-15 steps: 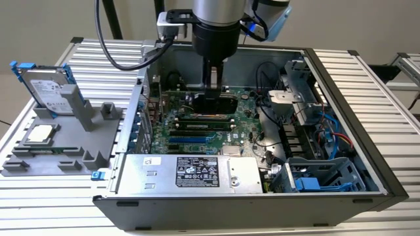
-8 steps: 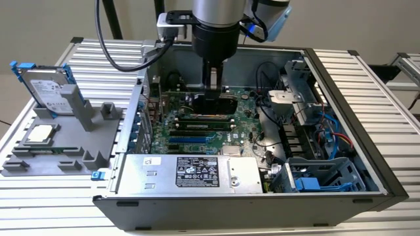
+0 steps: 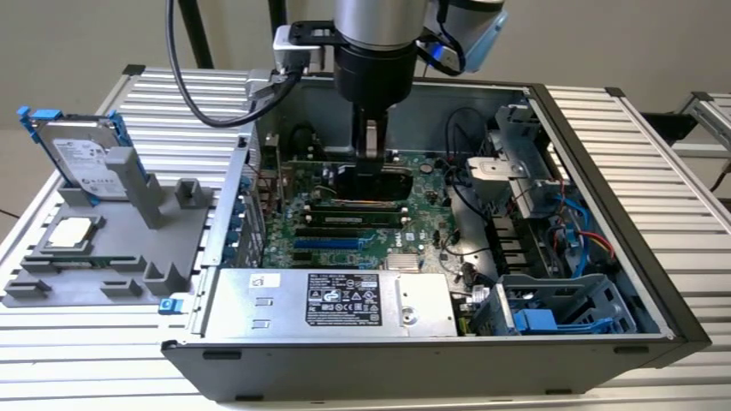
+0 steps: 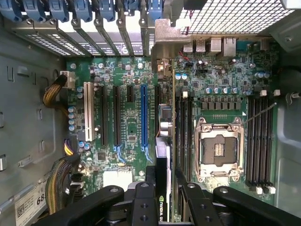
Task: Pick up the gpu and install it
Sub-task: 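Insert the gpu into the slot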
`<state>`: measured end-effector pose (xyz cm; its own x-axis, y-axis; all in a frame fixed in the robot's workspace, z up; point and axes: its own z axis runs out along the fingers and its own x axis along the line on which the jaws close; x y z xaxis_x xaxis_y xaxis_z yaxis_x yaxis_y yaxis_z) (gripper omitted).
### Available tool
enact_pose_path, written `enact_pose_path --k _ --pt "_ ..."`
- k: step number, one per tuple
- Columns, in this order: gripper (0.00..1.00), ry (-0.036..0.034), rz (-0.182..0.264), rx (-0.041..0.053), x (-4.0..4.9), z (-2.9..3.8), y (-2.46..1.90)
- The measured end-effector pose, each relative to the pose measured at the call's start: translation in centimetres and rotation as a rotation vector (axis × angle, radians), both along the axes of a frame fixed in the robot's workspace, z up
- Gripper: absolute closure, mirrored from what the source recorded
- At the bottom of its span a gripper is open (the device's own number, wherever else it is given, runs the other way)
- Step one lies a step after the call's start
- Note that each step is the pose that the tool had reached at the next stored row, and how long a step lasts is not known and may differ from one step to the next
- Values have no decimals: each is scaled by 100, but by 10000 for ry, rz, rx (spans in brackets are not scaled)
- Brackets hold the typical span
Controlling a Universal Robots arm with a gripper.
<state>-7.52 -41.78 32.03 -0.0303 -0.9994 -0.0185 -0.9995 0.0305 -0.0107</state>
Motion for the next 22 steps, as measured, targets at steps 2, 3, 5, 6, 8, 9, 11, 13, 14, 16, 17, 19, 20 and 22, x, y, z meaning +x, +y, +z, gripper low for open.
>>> enact_pose_path --k 2,3,5,6,8,9,11,13,14,16,17,19,20,22 --pt "100 0 0 -1 0 -5 0" --pt "100 0 0 0 0 -9 0" --pt "100 -1 -1 1 0 -15 0" --pt "100 0 0 0 0 -19 0" --pt "100 -1 0 1 0 -27 0" --pt "100 -1 0 1 0 -32 0" --pt "100 0 0 -1 0 -40 0" --pt "100 0 0 0 0 -48 0" --pt "100 1 0 -2 0 -48 0" --pt "100 0 0 0 0 -52 0" --pt "100 0 -1 0 0 -54 0" --pt "100 0 0 0 0 -55 0" --pt "100 0 0 0 0 -56 0" --pt "100 -3 -1 -1 0 -56 0"
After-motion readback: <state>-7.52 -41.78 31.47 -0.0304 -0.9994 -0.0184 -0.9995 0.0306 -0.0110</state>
